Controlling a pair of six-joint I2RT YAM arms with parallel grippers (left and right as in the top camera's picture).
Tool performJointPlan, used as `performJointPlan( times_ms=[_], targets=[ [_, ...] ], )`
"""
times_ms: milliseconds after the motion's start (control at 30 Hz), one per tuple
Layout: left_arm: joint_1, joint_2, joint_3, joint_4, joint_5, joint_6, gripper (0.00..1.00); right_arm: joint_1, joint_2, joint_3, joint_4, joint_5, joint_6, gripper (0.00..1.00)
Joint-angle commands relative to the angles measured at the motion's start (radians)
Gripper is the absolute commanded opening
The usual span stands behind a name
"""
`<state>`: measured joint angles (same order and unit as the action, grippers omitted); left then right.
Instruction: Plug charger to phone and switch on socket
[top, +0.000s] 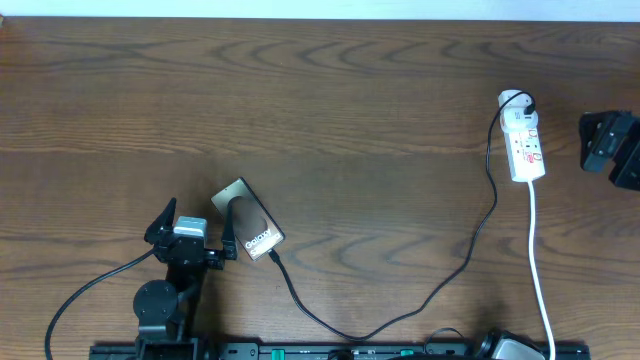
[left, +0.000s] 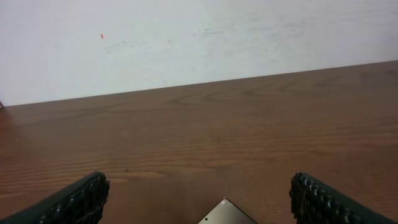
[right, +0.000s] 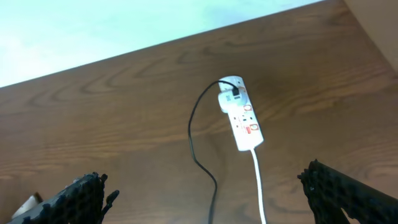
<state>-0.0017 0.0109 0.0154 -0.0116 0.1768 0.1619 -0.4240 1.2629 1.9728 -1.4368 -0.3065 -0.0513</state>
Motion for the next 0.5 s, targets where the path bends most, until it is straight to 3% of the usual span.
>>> performJointPlan(
  times_ms=[0, 133, 467],
  targets=[
    [0.003, -0.007, -0.011, -0.044, 0.010, 0.010, 0.93, 0.003, -0.001, -0.051, 0.018, 0.010, 0.007, 0.99],
    [0.003, -0.007, -0.011, -0.044, 0.010, 0.010, 0.93, 0.024, -0.057, -0.198, 0.161, 0.008, 0.070, 0.99],
    [0.003, -0.007, -0.011, -0.044, 0.010, 0.010, 0.93, 0.106, -0.389, -0.862, 0.698, 0.018, 0.091, 0.99]
  ],
)
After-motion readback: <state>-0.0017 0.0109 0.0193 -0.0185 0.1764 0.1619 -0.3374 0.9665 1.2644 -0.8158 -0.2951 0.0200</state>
